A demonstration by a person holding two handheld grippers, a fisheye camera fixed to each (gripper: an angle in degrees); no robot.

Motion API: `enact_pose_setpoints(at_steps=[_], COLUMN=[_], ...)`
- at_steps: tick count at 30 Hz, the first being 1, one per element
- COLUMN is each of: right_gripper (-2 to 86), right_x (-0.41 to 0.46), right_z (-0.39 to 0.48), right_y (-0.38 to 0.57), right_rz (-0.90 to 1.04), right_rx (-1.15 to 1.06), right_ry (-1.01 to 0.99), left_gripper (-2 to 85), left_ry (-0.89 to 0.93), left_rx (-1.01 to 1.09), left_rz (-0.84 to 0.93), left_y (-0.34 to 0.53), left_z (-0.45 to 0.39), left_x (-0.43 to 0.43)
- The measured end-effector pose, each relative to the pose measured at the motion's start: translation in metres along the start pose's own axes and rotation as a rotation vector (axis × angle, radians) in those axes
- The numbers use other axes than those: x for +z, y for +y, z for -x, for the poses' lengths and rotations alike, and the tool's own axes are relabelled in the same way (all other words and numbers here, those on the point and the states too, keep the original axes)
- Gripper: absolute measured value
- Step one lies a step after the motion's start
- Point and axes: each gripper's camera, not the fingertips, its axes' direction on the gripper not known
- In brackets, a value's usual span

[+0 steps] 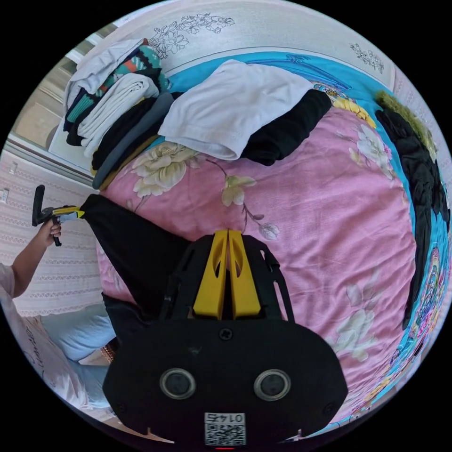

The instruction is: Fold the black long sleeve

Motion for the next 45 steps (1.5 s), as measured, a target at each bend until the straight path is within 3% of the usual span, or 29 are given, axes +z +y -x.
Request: enact_pose_setpoints(at_steps=[7, 13, 17, 19, 25, 30, 34, 37, 41, 45], right_gripper=[-0.1, 2.3, 6.3, 6.0, 0.8, 0.2, 0.1, 0.0, 0.1, 0.1], right_x=[-0.058, -0.103, -0.104, -0.092, -0.165, -0.274, -0.399, -0.484, -0.576, -0.618], right_z=[0.059, 0.178, 0.250, 0.262, 0.263, 0.226, 0.174, 0.137, 0.104, 0.099], right_y=[-0.008, -0.027, -0.067, -0.081, -0.077, -0.065, -0.013, 0.057, 0.180, 0.272], right_rz=[-0.047, -0.122, -0.099, 0.006, -0.024, -0.176, -0.394, -0.524, -0.598, -0.542], right_rx=[-0.090, -0.269, -0.302, -0.302, -0.332, -0.215, -0.059, 0.071, 0.300, 0.495], right_ry=[0.002, -0.227, -0.145, -0.149, -0.179, -0.287, -0.325, -0.339, -0.336, -0.311], left_gripper=[4.4, 7.5, 7.2, 5.1, -0.6, -1.0, -1.0, -1.0, -1.0, -0.9], left_ry=[-0.044, -0.029, -0.004, 0.028, 0.016, 0.042, 0.238, 0.440, 0.770, 0.853], left_rx=[-0.029, -0.085, -0.071, -0.059, 0.026, 0.231, 0.555, 0.743, 0.927, 1.066], left_rz=[0.040, -0.094, -0.034, -0.043, -0.117, -0.286, -0.372, -0.340, -0.177, 0.064], left_y=[0.018, 0.035, 0.026, 0.033, 0.087, 0.148, 0.205, 0.250, 0.329, 0.420], left_z=[0.020, 0.032, 0.027, 0.029, 0.030, -0.011, -0.083, -0.146, -0.243, -0.315], left_x=[0.055, 0.066, 0.133, 0.146, 0.143, 0.110, 0.094, 0.116, 0.186, 0.270])
